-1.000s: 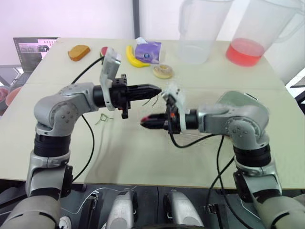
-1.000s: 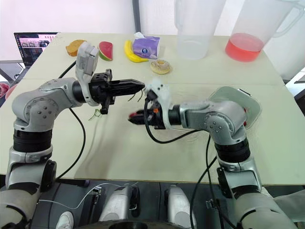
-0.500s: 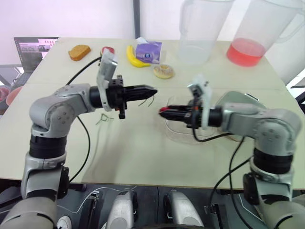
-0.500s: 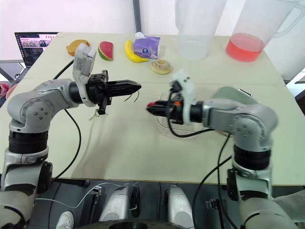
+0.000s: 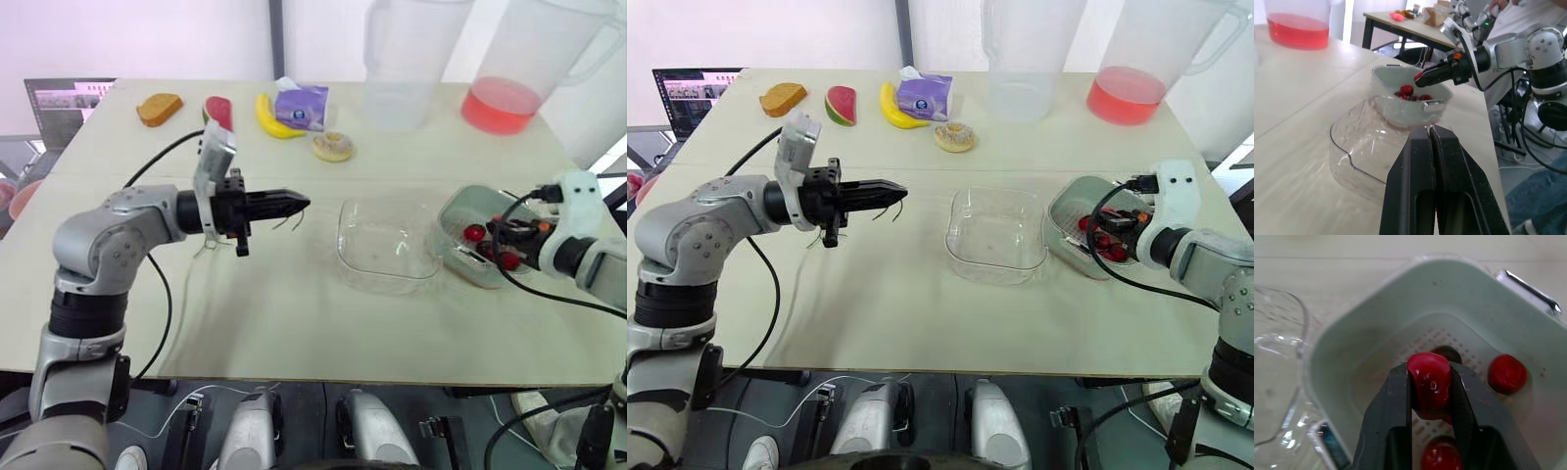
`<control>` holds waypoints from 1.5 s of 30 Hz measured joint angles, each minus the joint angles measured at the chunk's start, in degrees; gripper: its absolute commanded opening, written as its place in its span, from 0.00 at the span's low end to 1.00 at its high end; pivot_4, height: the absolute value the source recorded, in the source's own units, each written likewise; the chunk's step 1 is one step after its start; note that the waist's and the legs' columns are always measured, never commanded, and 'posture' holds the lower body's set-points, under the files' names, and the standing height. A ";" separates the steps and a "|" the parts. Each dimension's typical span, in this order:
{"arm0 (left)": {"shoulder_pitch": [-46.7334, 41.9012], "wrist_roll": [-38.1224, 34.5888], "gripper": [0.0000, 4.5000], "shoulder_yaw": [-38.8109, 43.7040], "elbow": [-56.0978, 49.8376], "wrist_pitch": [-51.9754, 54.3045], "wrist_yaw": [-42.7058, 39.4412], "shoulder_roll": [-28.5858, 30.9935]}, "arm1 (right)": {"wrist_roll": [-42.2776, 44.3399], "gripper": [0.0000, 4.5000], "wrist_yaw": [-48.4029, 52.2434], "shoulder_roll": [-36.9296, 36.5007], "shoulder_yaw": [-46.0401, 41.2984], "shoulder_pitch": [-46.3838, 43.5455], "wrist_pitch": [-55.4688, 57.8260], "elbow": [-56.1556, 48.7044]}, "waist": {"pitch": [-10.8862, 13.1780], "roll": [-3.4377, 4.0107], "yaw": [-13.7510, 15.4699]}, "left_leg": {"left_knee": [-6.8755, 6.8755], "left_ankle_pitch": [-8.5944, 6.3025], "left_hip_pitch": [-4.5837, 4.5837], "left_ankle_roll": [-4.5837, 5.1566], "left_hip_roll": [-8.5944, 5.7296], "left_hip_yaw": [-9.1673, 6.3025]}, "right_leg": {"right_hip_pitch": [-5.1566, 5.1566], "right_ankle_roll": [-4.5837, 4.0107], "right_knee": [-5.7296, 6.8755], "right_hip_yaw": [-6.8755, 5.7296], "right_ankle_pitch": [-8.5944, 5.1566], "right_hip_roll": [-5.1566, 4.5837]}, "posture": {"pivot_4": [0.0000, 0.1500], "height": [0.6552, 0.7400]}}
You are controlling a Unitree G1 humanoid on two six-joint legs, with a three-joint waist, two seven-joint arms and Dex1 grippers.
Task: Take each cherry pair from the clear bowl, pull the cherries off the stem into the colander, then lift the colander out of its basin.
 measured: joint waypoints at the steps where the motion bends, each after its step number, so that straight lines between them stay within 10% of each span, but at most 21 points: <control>1: 0.03 0.23 0.00 -0.12 0.00 -0.33 -0.22 0.03 | -0.37 0.13 0.12 0.18 0.60 0.02 -0.48 0.42 | 0.00 0.00 0.00 | 0.00 0.00 0.00 0.00 0.00 0.00 | 0.00 0.00 0.00 0.00 0.00 0.01 | 1.00 1.00; 12: 0.22 1.80 0.00 -0.50 -0.03 -0.95 -1.20 0.08 | -4.07 0.13 3.65 0.19 5.91 -0.09 -4.56 6.09 | 0.00 0.00 0.16 | 0.00 0.00 -0.01 0.01 -0.02 -0.01 | 0.01 0.00 -0.01 -0.01 0.00 0.01 | 1.00 1.00; 21: 0.24 2.14 0.00 -0.50 -0.13 -0.94 -1.17 0.03 | -4.27 0.98 4.59 0.17 5.91 -3.40 -4.28 5.94 | 0.00 0.00 0.14 | 0.00 0.00 0.00 0.01 -0.02 -0.01 | 0.01 0.00 0.00 -0.02 0.00 0.01 | 1.00 1.00; 45: 0.81 2.86 0.00 -0.33 -0.11 -0.99 -1.02 0.24 | 15.70 0.98 31.36 -6.59 3.13 6.86 -15.69 -20.78 | 0.00 -0.01 0.02 | 0.03 -0.01 0.06 0.02 0.03 -0.08 | 0.11 0.01 -0.02 -0.04 0.00 -0.02 | 1.00 1.00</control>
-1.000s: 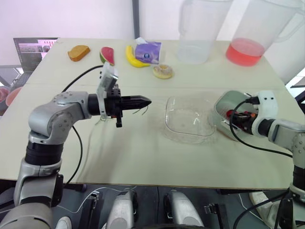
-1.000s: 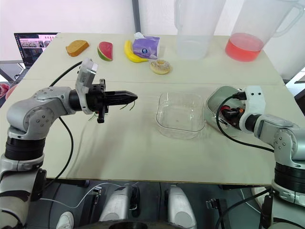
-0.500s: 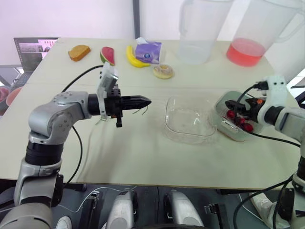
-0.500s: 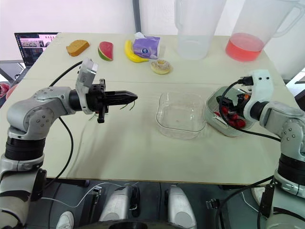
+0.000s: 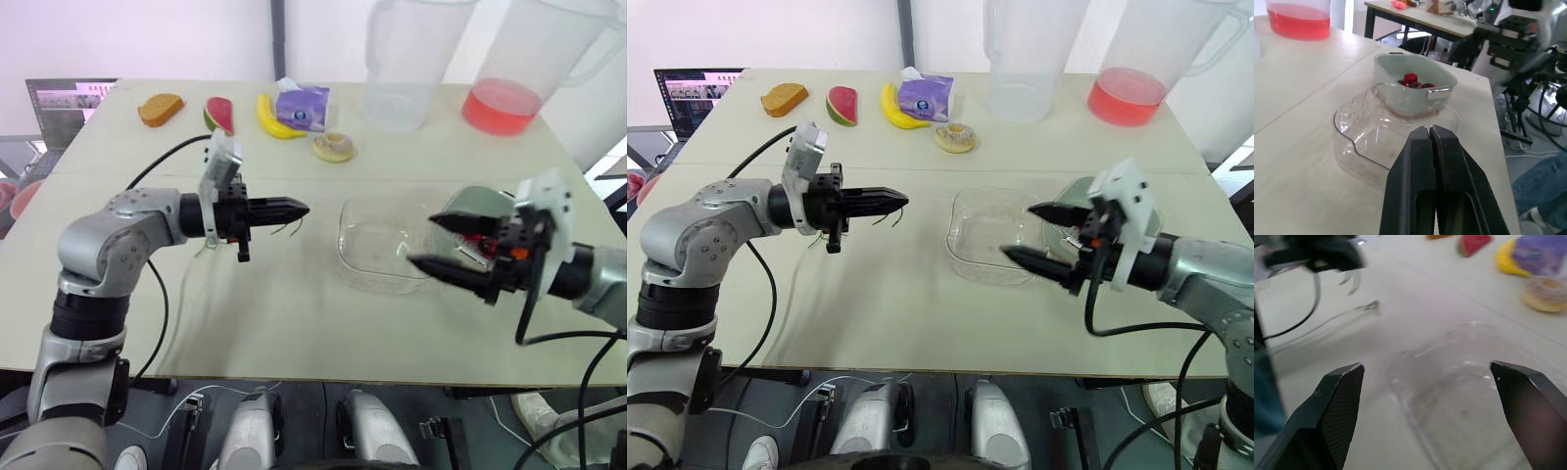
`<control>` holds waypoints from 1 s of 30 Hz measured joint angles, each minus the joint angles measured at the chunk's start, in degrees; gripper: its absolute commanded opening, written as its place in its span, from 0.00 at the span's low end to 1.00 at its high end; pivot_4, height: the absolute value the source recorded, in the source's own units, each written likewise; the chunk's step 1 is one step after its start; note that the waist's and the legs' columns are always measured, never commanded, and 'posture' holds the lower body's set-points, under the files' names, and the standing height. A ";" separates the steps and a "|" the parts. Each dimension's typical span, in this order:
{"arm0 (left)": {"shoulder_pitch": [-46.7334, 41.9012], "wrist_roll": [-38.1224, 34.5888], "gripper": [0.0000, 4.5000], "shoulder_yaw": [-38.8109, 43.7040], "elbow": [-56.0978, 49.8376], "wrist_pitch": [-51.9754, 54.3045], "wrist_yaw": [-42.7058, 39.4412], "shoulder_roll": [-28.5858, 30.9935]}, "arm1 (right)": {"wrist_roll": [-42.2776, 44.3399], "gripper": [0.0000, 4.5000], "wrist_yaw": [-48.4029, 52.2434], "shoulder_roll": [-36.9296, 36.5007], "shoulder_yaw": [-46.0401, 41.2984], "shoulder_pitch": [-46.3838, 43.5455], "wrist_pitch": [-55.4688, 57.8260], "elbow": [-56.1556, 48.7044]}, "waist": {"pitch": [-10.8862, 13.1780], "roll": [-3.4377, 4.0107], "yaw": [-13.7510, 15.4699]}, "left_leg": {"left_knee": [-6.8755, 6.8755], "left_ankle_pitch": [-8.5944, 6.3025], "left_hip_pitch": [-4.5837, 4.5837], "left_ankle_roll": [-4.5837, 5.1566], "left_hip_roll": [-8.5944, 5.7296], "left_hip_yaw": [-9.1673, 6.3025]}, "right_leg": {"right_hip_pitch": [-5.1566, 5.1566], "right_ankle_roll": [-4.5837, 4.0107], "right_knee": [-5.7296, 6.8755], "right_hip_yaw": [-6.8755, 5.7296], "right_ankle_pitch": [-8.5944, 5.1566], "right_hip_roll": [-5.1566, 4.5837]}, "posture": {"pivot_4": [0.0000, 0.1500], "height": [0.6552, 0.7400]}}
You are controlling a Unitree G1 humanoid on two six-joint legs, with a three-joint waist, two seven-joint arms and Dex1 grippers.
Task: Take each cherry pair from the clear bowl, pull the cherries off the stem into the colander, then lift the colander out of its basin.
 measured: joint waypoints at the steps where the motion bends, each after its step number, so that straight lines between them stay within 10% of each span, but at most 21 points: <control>1: 0.40 0.01 0.00 0.25 -0.16 0.01 0.31 0.02 | -0.03 0.98 0.26 -0.28 1.69 -0.39 -0.76 -0.16 | 0.00 0.00 -0.01 | 0.00 0.00 0.00 0.00 0.00 0.00 | 0.00 0.00 0.00 0.00 0.00 0.00 | 1.00 1.00; 30: 18.06 5.31 0.00 18.48 13.86 -2.25 23.38 -3.99 | -2.07 0.98 -2.20 -4.39 19.23 -12.60 -1.89 1.02 | -0.03 -0.11 0.00 | 0.00 -0.02 0.03 0.02 0.00 0.01 | 0.01 -0.02 0.01 -0.09 0.01 -0.25 | 1.00 1.00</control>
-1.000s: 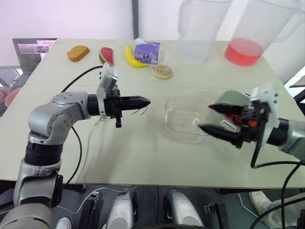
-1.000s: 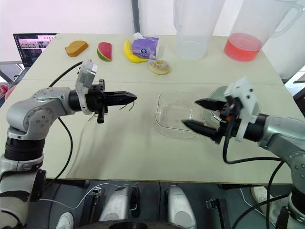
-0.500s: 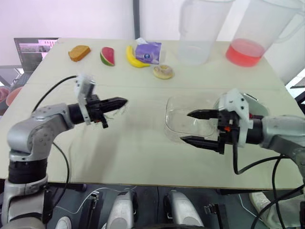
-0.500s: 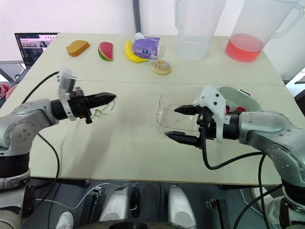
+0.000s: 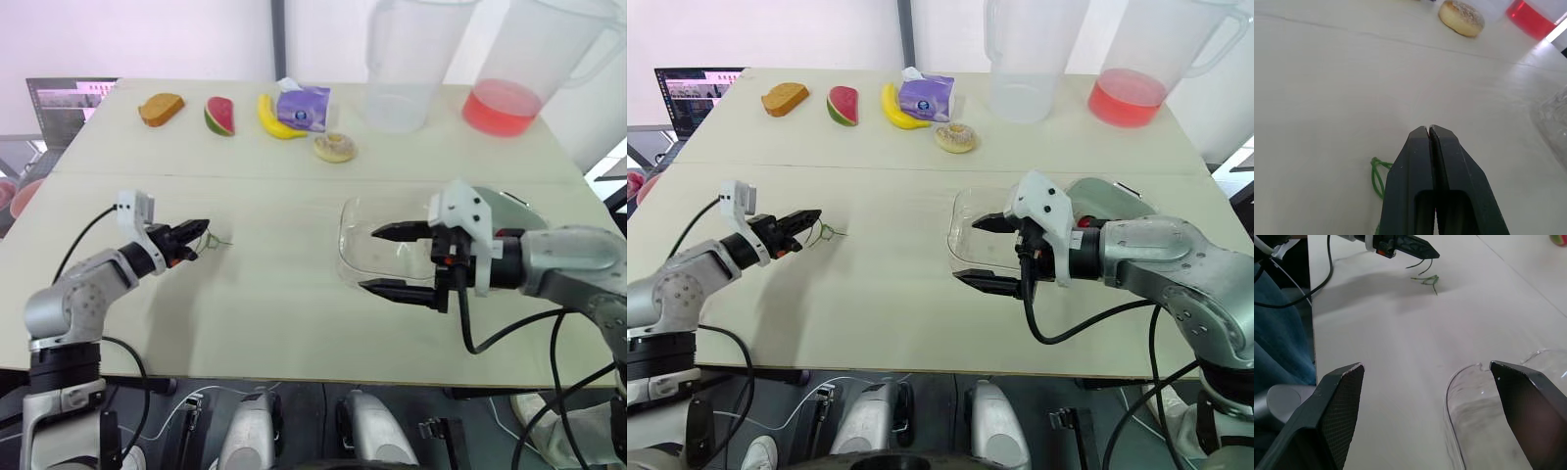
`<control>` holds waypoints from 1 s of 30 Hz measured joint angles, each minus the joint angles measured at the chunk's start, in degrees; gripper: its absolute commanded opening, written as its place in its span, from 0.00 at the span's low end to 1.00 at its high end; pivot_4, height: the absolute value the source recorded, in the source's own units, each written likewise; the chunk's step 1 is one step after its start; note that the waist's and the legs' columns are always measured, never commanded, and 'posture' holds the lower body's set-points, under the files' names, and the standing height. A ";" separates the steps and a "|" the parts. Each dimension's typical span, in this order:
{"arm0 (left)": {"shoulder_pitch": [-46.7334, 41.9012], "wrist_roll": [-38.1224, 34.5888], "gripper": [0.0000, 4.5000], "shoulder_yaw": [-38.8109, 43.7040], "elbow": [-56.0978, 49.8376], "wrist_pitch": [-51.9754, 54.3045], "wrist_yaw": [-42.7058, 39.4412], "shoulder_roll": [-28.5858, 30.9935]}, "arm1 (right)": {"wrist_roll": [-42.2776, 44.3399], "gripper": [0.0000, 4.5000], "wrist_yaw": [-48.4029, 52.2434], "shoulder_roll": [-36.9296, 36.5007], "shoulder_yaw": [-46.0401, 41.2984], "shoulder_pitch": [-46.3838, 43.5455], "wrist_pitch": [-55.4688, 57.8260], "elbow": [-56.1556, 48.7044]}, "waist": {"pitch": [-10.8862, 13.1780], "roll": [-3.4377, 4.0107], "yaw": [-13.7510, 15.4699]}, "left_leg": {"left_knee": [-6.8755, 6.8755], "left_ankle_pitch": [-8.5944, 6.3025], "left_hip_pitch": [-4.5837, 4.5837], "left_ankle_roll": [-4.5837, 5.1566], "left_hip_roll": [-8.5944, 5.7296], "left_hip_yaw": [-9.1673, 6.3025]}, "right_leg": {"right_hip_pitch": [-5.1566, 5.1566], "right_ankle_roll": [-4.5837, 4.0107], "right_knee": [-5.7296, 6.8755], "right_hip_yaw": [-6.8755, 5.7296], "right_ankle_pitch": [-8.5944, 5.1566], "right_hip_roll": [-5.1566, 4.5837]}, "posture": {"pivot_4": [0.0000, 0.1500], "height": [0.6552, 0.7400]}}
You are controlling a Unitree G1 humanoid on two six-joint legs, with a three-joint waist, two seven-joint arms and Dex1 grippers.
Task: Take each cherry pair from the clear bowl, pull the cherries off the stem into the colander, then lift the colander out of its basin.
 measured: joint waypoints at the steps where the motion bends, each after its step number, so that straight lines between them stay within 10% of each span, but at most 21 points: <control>1: 0.42 0.42 0.00 0.00 0.78 -0.28 0.38 -0.37 | 0.01 0.98 -0.05 -0.10 0.00 -0.02 0.07 0.00 | 0.00 0.00 0.00 | 0.00 0.00 0.00 0.00 0.01 0.00 | 0.00 0.00 0.00 0.00 0.00 0.00 | 1.00 1.00; 6: 1.48 1.27 0.06 0.08 2.57 -2.86 0.59 -1.00 | 0.57 0.99 -0.91 -0.09 0.01 -0.81 0.21 -0.03 | 0.00 -0.01 0.12 | 0.00 0.00 0.00 0.00 0.00 0.00 | 0.01 0.00 0.00 0.00 0.00 -0.02 | 1.00 1.00; 15: 1.86 1.57 0.99 0.37 3.11 -5.61 0.45 -1.03 | 2.37 1.00 -1.60 -0.09 -0.01 -0.79 1.40 -0.16 | -0.01 -0.01 0.12 | 0.00 0.00 0.00 0.01 -0.01 0.00 | 0.01 -0.01 0.00 -0.01 0.00 -0.05 | 1.00 1.00; 30: -5.72 3.61 0.99 -5.08 -1.23 -8.49 -7.95 5.06 | 5.33 1.00 -4.65 -0.12 -2.35 1.28 2.74 -0.21 | 0.01 -0.12 0.37 | 0.02 -0.01 -0.08 0.01 -0.03 -0.02 | 0.00 -0.01 -0.04 -0.06 0.01 -0.06 | 1.00 1.00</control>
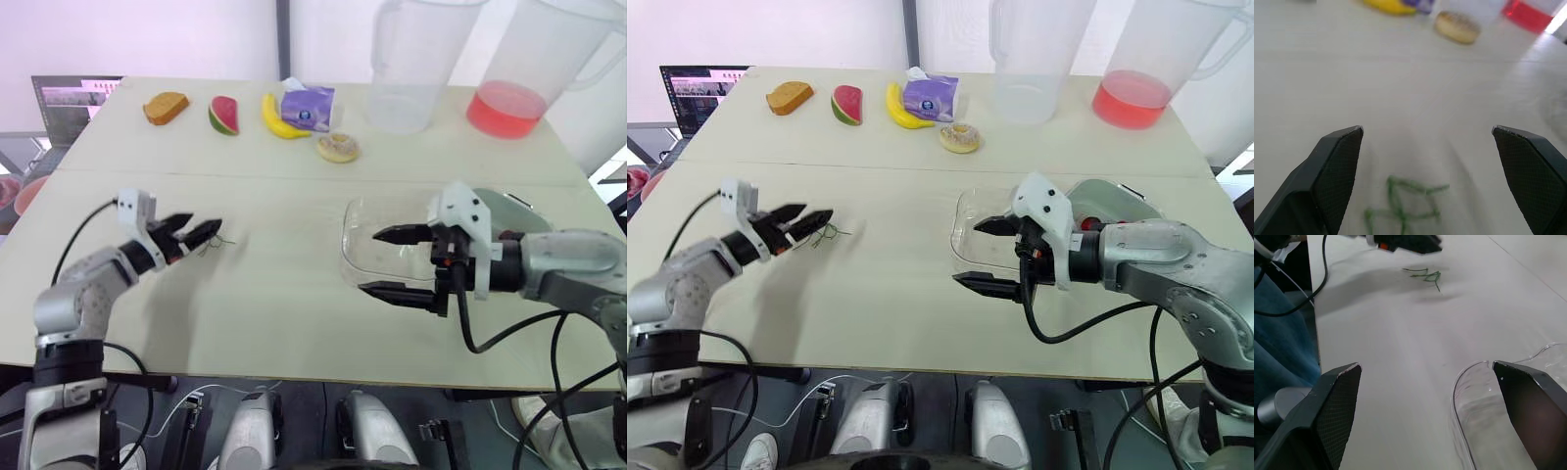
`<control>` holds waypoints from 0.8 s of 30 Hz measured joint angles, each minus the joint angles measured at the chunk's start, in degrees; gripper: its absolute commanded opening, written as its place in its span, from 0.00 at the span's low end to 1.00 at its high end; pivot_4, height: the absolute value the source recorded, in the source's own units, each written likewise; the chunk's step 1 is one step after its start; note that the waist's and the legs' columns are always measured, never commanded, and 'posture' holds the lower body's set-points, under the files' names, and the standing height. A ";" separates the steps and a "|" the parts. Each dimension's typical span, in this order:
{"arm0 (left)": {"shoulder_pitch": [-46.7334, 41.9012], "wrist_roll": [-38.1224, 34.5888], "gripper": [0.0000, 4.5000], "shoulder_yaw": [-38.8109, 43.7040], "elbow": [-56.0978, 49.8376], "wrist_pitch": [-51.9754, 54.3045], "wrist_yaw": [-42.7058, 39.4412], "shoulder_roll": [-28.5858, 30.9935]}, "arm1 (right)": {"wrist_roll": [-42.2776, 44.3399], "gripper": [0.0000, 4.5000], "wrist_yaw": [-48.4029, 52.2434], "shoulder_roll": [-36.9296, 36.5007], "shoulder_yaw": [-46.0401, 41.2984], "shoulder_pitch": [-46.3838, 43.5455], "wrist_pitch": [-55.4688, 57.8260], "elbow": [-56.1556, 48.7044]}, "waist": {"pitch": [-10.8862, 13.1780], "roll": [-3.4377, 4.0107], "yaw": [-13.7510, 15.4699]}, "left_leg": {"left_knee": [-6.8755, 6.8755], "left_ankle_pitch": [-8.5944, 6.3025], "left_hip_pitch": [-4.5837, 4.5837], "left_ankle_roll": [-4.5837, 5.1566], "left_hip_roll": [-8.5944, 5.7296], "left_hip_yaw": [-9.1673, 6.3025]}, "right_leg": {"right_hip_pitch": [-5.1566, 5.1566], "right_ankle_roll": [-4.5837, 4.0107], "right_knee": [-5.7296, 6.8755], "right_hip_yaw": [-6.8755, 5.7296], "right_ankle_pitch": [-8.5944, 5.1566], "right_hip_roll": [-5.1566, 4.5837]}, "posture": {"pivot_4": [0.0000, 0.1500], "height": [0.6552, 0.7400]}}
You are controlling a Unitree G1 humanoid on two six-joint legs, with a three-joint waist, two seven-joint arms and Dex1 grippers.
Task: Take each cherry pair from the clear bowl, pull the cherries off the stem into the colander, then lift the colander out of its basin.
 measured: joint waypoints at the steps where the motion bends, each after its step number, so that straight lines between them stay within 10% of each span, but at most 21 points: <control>1: -2.00 -0.37 0.99 -0.49 -2.17 0.05 -1.58 1.33 | 0.43 1.00 -0.45 -0.02 -0.70 0.35 0.23 0.00 | 0.00 0.00 -0.11 | 0.00 -0.01 0.00 0.01 0.00 0.01 | 0.00 0.00 0.00 0.01 0.00 0.00 | 1.00 1.00; 11: 2.38 -6.93 0.99 -6.97 -20.88 3.92 -24.39 16.80 | 3.15 1.00 -4.20 -2.43 -12.33 11.94 1.52 -0.69 | -0.03 0.09 -0.18 | -0.06 0.01 0.10 -0.01 0.05 0.07 | 0.04 -0.01 -0.01 0.07 -0.01 0.11 | 1.00 1.00; 24: 3.16 -5.90 0.99 -6.57 -21.74 -0.73 -26.60 15.76 | 2.24 1.00 -3.50 -8.76 -24.59 23.22 2.53 1.44 | -0.03 0.07 -0.23 | -0.04 -0.02 0.14 0.03 0.04 0.07 | 0.13 0.01 -0.08 0.10 -0.01 0.22 | 1.00 1.00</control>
